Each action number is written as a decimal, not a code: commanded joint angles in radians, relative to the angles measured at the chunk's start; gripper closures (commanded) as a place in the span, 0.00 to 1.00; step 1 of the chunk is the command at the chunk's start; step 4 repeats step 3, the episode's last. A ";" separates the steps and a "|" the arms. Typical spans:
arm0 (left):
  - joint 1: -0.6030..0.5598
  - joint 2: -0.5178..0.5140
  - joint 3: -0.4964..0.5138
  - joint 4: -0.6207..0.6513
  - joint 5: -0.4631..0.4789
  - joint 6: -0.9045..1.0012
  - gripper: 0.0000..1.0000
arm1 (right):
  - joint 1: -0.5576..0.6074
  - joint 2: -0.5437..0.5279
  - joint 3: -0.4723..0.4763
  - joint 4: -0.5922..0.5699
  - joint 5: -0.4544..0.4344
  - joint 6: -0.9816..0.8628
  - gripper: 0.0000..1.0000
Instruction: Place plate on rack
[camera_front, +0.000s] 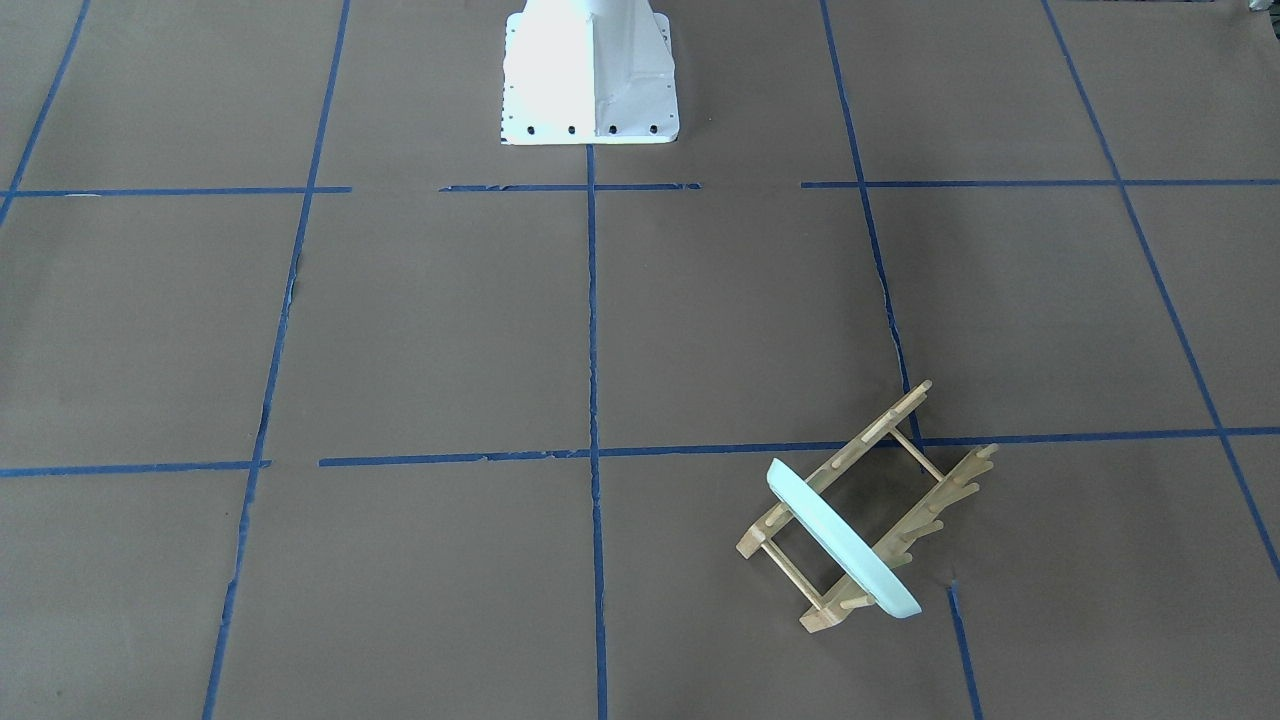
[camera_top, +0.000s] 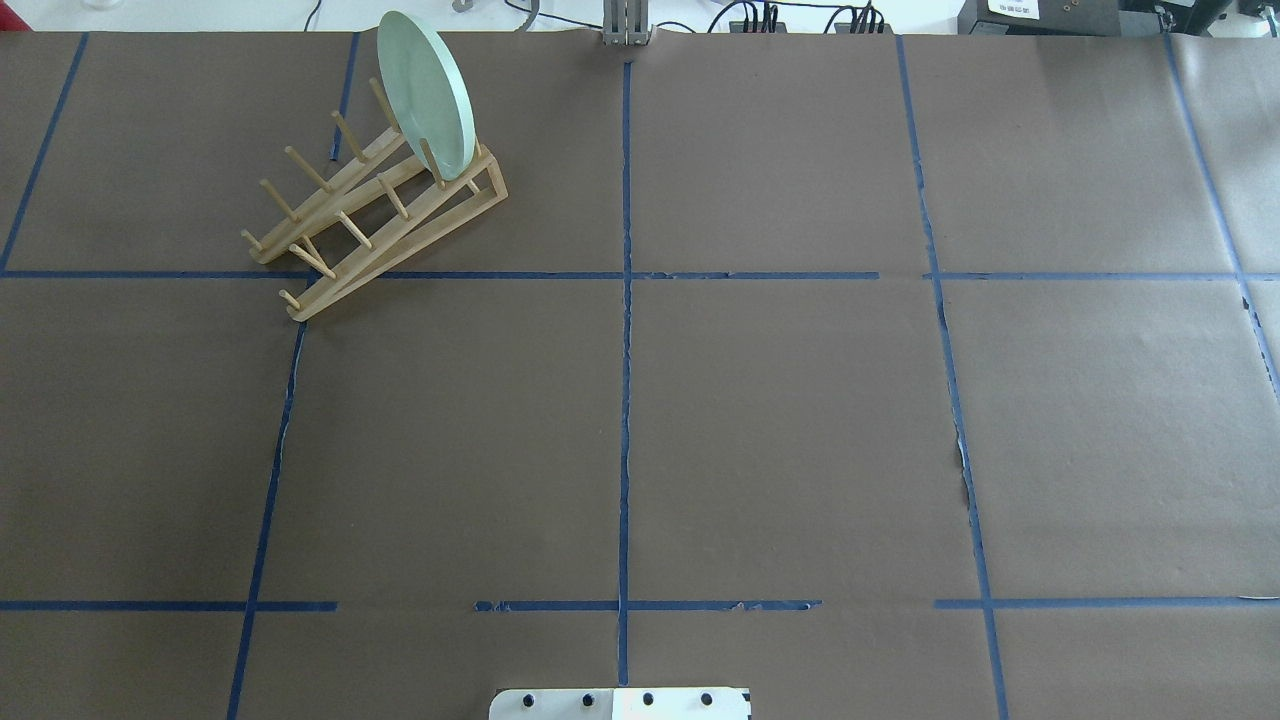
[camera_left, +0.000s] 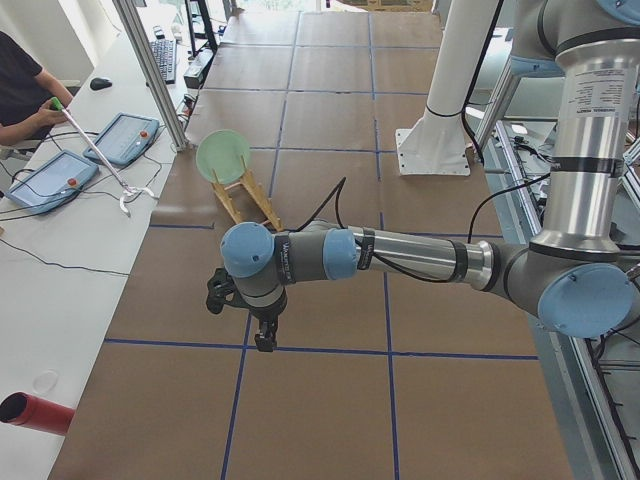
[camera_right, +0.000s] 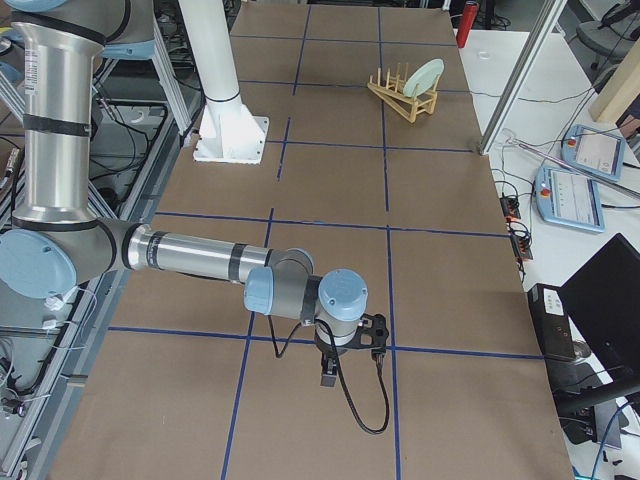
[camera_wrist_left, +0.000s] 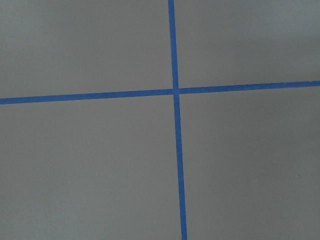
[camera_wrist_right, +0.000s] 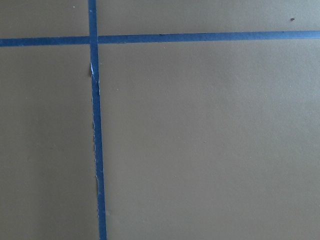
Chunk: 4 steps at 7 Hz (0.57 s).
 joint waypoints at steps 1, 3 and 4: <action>0.004 0.001 0.038 -0.077 -0.002 -0.002 0.00 | 0.000 0.000 0.000 0.000 0.000 0.000 0.00; 0.004 -0.001 0.057 -0.104 -0.003 -0.004 0.00 | 0.000 0.000 0.000 0.000 0.000 0.000 0.00; 0.004 -0.001 0.057 -0.104 -0.003 -0.004 0.00 | 0.000 0.000 0.000 0.000 0.000 0.000 0.00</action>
